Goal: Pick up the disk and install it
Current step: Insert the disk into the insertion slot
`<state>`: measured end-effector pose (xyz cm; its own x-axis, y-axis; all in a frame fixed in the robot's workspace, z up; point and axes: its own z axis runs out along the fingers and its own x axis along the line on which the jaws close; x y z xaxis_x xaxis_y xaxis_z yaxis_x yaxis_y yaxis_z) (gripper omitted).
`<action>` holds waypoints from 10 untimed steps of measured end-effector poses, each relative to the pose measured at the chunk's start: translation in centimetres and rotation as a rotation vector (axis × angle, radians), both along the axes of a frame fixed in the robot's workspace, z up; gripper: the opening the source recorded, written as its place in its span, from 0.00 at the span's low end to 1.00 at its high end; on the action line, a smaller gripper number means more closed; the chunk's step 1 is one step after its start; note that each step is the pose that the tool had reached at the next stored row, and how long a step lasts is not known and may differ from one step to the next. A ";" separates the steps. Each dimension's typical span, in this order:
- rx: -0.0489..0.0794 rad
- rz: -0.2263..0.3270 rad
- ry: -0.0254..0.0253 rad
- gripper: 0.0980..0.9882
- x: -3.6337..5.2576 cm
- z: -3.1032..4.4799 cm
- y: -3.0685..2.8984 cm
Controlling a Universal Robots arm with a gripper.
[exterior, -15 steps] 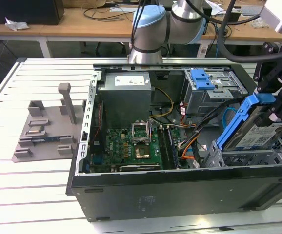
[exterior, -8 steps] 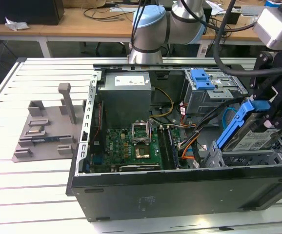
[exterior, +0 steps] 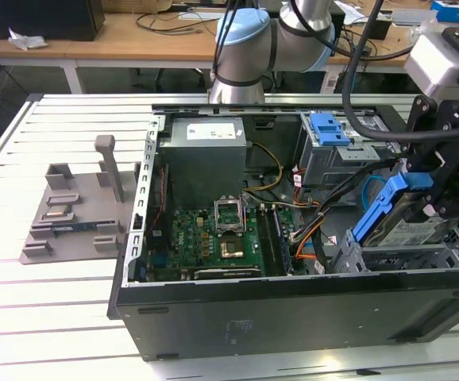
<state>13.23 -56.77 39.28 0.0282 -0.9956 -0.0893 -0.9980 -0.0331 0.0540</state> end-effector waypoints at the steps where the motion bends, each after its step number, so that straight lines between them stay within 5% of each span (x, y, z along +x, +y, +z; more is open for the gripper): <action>1: 0.000 0.000 0.0000 0.30 0.00 -0.16 0.00; 10: 0.000 0.000 -0.0001 0.30 0.01 -0.90 0.00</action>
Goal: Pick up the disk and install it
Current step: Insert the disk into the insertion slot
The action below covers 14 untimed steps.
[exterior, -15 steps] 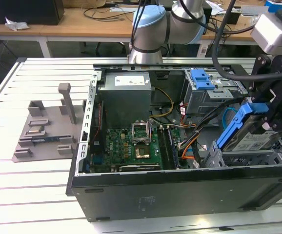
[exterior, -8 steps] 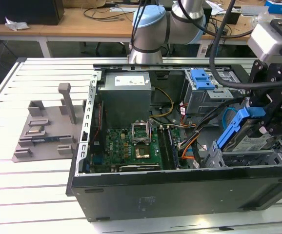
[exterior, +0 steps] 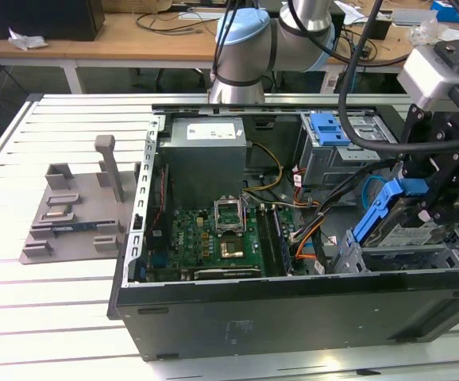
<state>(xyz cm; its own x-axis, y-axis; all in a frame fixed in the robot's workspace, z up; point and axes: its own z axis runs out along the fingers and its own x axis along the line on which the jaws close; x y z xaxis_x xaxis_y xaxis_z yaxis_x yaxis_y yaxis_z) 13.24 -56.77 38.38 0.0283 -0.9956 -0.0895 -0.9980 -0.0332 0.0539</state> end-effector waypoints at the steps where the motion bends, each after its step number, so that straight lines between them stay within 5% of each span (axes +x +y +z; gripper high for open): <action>1: 0.001 0.000 -0.0002 0.30 0.00 -0.04 0.00; 10: -0.002 0.000 0.0000 0.38 0.00 0.12 0.00; 14: -0.008 0.000 0.0000 0.38 0.00 2.52 0.28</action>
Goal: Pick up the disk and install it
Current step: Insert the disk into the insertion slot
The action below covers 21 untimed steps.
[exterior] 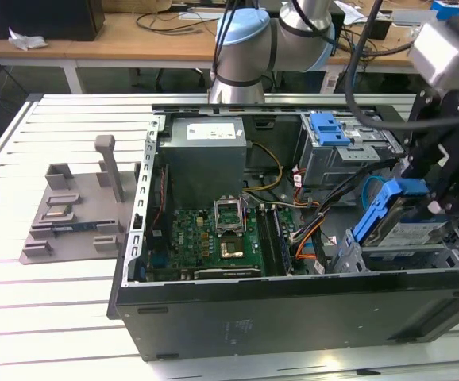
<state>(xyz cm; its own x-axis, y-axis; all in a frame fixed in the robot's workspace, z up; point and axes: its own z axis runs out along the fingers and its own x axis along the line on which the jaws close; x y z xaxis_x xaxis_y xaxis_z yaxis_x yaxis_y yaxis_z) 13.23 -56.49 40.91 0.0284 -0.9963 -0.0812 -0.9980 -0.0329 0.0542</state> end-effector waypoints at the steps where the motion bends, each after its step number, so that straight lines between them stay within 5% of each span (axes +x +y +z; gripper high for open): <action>1: -0.001 0.000 -0.0001 0.38 0.00 0.44 0.11; 3: -0.001 0.000 -0.0001 0.38 0.00 1.06 0.55; 8: -0.001 0.005 0.0004 0.01 0.00 0.98 0.83; 11: 0.000 0.007 0.0039 0.01 0.07 0.84 0.89; 16: -0.001 0.007 0.0381 0.01 3.00 0.17 0.97; 21: -0.003 0.007 0.0554 0.01 4.33 -0.42 1.26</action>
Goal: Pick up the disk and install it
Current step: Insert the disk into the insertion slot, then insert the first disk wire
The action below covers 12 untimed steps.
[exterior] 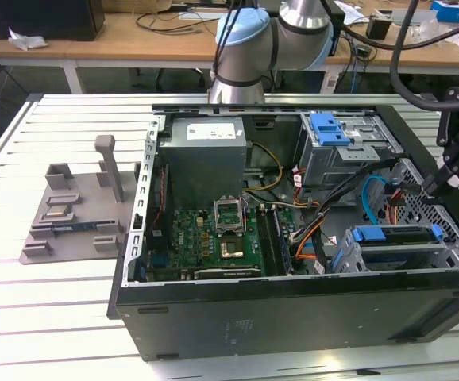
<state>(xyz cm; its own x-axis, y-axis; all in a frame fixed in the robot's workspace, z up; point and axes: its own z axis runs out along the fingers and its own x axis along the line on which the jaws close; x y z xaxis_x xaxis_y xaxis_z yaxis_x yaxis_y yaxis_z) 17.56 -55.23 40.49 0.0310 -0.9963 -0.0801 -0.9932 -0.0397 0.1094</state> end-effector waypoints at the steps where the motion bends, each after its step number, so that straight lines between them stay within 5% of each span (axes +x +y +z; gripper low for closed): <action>1: 0.000 0.000 0.0001 0.01 0.00 0.00 0.00; 12: 0.000 0.000 0.0001 0.02 0.00 -0.03 0.00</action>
